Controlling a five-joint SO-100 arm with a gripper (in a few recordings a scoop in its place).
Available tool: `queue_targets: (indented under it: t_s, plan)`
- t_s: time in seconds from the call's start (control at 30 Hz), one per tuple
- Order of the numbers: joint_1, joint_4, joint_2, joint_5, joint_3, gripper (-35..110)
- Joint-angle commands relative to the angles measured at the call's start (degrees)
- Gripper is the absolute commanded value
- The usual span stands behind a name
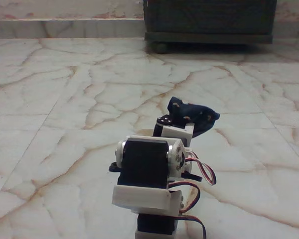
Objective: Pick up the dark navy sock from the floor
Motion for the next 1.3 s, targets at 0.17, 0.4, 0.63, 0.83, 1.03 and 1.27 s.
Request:
queue_targets:
  t_s: [0.17, 0.4, 0.63, 0.83, 1.03, 1.27]
  plan:
    - [-1.5, -7.8, 2.3, -13.2, 3.3, 0]
    - [-2.5, -6.5, 2.1, -14.7, 3.4, 0]
    - [-3.4, -6.1, 2.2, -10.7, 3.4, 0]
    - [-3.2, -5.4, 2.1, -9.8, 3.4, 0]
    - [-3.2, -5.2, 2.1, -9.6, 3.4, 0]
    - [-4.2, -5.1, 2.1, -8.7, 3.4, 0]
